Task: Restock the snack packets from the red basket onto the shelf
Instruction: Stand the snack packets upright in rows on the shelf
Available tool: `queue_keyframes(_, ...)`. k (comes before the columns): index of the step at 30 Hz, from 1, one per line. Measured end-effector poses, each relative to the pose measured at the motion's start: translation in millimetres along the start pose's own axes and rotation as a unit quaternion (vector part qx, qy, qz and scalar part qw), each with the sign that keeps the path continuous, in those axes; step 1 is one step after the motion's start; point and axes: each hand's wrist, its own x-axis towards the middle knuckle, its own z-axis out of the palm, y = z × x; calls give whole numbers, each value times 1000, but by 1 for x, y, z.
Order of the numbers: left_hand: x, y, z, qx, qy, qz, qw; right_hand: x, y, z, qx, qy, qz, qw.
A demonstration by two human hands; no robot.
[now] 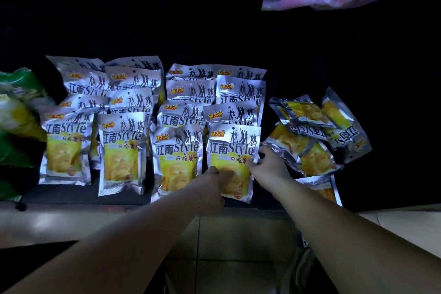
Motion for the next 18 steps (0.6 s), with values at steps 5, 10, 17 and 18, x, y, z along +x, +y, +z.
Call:
queue_keyframes(5, -10, -2, 38, -170, 166, -39, 970, -7, 10, 10, 19, 10, -11, 1000)
queue_keyframes(10, -6, -13, 33, -261, 220, -101, 935, -23, 9, 8, -7, 90, -96, 991)
queue_keyframes(17, 11, -8, 44, -361, 153, -93, 915, -22, 18, 6, 5, 15, -78, 997)
queue_keyframes(18, 14, -7, 44, -364, 159, -90, 913, -21, 18, 9, 16, -9, -69, 997)
